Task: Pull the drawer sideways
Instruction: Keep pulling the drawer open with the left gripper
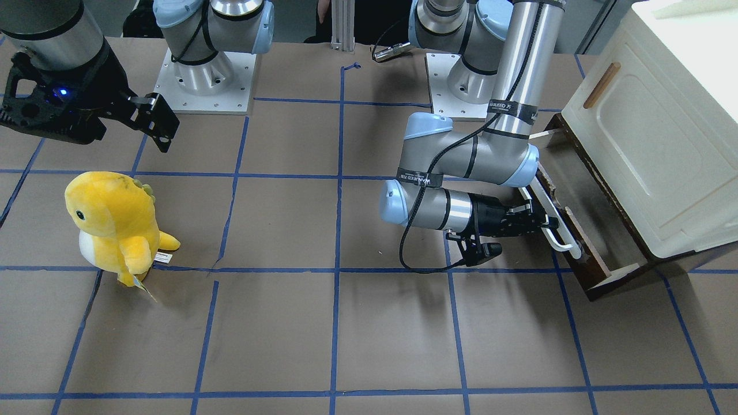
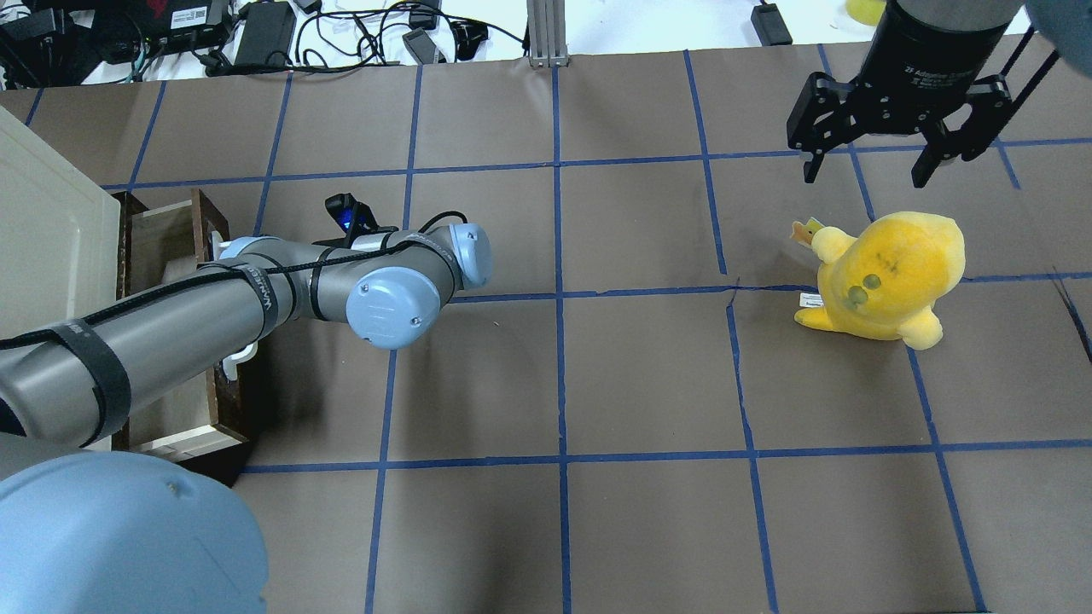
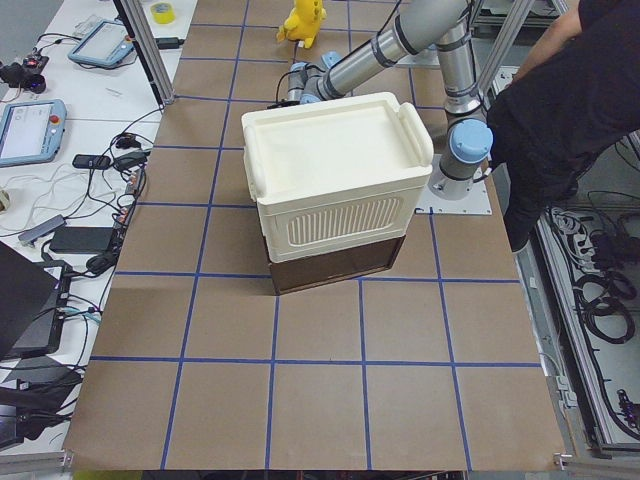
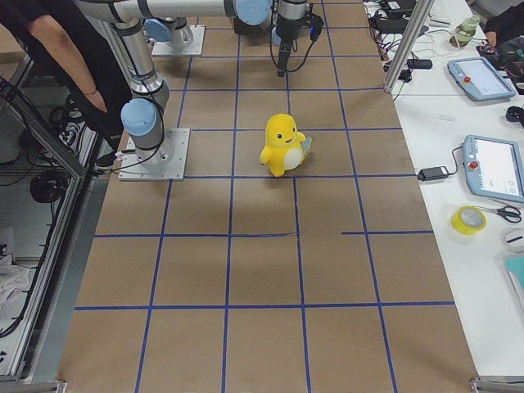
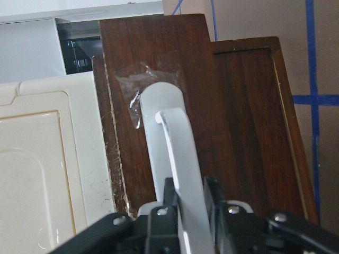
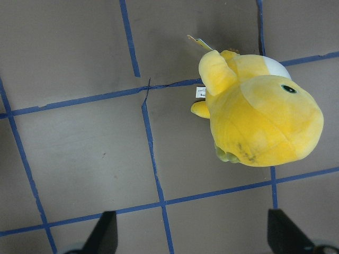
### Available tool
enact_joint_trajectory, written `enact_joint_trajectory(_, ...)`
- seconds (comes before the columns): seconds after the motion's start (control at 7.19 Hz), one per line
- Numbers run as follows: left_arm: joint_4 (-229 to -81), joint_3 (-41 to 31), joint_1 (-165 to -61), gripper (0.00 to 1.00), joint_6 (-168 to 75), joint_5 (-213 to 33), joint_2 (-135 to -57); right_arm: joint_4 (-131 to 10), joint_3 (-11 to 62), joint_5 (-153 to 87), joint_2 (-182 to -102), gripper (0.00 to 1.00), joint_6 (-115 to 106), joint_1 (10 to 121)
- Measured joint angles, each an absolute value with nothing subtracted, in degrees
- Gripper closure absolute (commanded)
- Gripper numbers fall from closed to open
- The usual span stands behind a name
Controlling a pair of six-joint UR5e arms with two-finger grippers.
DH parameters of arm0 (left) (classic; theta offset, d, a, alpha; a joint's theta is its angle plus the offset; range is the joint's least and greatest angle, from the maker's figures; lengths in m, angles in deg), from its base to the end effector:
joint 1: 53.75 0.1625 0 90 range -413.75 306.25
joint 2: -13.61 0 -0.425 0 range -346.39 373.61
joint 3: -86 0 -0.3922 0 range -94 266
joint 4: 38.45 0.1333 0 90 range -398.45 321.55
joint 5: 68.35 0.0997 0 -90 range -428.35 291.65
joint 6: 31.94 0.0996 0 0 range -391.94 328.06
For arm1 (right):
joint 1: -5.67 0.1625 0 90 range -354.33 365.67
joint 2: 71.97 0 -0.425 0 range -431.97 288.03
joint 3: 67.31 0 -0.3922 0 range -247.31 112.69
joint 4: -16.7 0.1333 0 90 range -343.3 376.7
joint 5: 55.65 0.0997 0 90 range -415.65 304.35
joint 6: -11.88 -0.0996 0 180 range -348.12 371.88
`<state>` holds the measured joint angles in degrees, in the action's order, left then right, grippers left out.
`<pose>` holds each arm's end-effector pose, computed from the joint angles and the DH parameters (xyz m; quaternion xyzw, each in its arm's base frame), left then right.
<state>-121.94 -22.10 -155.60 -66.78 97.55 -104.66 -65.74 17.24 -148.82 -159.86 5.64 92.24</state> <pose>-0.1453 -0.5140 0.1704 0.0577 0.7682 0.0177 0.6373 0.0977 -0.5060 0.5035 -0.0832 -0.9955 -0.0361 0.0285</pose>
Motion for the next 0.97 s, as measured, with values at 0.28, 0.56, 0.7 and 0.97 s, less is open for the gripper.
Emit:
enact_joint_trajectory(0.28, -122.05, -21.32, -155.92, 0.78, -66.53, 96.88, -104.70, -65.74, 17.24, -148.82, -159.86, 0.00, 5.64, 92.24)
enact_joint_trajectory(0.56, -122.13, -21.00, -156.43, 0.78, -66.27, 96.58, -104.62, -65.74, 17.24, -148.82, -159.86, 0.00, 5.64, 92.24)
enact_joint_trajectory(0.7, -122.27, -20.99, -156.53, 0.78, -66.25, 96.55, -104.58, -65.74, 17.24, -148.82, -159.86, 0.00, 5.63, 92.23)
enact_joint_trajectory(0.97, -122.57, -21.01, -156.69, 0.78, -66.28, 96.53, -104.59, -65.74, 17.25, -148.82, -159.86, 0.00, 5.64, 92.22)
